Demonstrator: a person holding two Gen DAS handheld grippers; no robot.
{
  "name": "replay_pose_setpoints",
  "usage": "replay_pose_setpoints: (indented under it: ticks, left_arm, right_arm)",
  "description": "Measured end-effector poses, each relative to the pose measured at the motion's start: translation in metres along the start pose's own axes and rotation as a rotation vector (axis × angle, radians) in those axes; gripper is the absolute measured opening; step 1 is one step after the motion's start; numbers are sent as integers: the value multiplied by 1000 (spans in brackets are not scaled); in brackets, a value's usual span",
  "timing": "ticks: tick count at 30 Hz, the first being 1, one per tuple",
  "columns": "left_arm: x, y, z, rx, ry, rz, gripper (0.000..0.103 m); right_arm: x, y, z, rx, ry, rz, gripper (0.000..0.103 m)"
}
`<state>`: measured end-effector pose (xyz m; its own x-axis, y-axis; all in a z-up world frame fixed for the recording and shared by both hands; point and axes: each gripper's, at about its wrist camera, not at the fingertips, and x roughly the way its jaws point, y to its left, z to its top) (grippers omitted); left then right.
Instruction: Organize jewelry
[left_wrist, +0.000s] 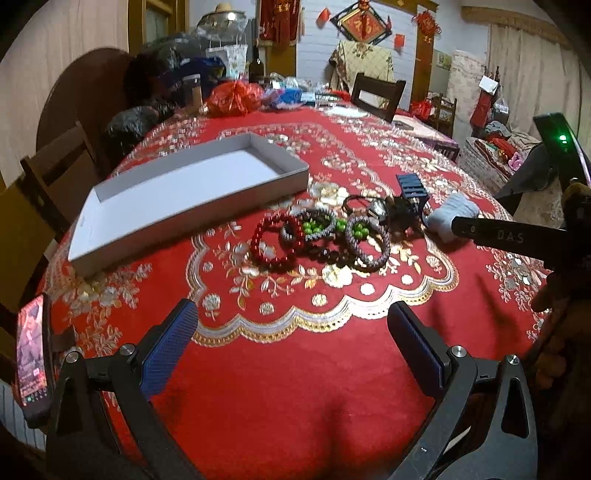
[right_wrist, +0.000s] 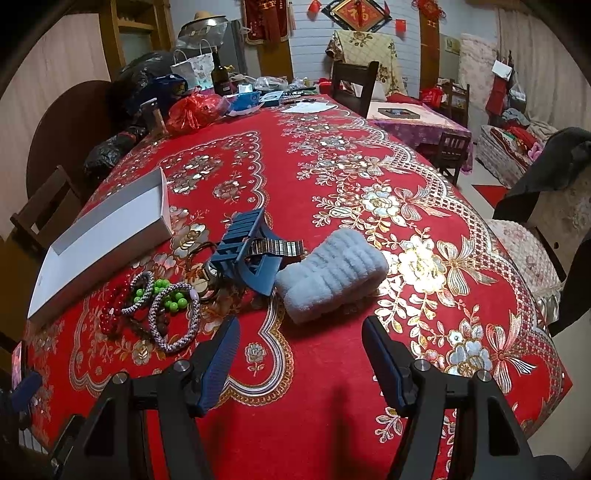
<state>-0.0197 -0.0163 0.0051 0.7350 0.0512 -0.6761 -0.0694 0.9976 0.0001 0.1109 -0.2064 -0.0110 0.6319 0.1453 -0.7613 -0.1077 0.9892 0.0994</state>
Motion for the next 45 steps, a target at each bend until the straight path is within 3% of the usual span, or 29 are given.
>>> replay_pose_setpoints:
  ticks: [7,18,31,38,45]
  left_arm:
    - [-6,-20,2,114,2,-43,102]
    - [7,-7,1,42,73,-43,102]
    - [11,7,-2,-39,79,-47,102]
    - [5,0,-1,-11,42,-68,102]
    - [7,-9,-3,51,62,-69,102]
  right_arm:
    - [0,0,0,1,-1,0,66]
    - [0,-1,0,3,-4,1,66]
    - [1,1,0,-1,-3,0,66]
    - [0,-1,1,8,-3,-3,66]
    - [0,-3,0,4,-3,-3,66]
